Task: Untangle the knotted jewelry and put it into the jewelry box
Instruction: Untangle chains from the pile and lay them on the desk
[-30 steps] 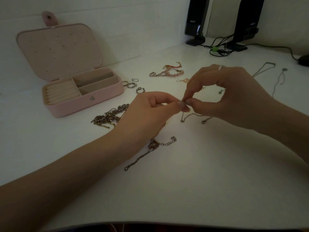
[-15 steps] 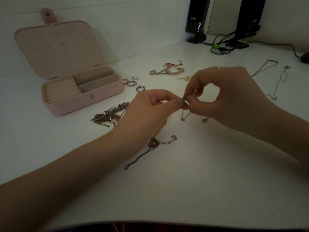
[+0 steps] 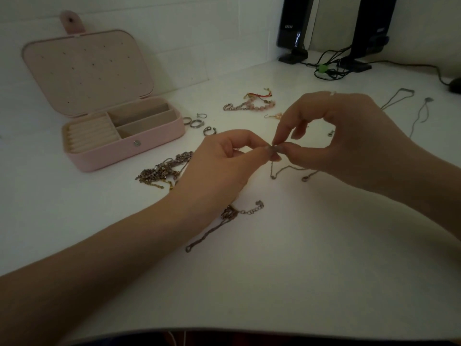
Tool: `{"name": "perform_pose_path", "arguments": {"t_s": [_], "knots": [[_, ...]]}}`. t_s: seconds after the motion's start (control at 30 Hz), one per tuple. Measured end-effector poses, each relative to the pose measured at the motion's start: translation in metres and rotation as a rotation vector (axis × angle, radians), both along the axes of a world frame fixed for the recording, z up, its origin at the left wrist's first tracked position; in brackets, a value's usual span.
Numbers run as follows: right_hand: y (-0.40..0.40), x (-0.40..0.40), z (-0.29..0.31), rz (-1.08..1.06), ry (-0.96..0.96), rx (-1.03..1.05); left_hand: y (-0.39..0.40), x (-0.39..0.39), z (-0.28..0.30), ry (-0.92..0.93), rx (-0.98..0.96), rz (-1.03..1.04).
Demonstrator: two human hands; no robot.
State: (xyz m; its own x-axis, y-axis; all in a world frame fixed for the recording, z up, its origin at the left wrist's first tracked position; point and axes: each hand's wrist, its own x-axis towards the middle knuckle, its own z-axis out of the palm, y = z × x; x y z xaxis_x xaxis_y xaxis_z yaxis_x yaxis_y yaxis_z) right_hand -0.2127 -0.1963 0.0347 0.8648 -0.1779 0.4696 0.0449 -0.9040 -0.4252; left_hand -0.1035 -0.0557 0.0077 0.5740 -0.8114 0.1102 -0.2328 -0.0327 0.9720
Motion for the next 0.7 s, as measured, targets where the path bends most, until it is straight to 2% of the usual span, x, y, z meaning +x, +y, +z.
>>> {"name": "perform_pose_path", "arguments": {"t_s": [0.37,0.7], "knots": [[0.0001,0.0033,-0.0036,0.034,0.015,-0.048,-0.0006,-0.0014,-0.0009,-0.034,0.004,0.01],[0.0029,0.0024,0.0014,0.053,0.082,0.063,0.0,-0.0005,-0.0021,-0.039,0.002,0.001]]}}
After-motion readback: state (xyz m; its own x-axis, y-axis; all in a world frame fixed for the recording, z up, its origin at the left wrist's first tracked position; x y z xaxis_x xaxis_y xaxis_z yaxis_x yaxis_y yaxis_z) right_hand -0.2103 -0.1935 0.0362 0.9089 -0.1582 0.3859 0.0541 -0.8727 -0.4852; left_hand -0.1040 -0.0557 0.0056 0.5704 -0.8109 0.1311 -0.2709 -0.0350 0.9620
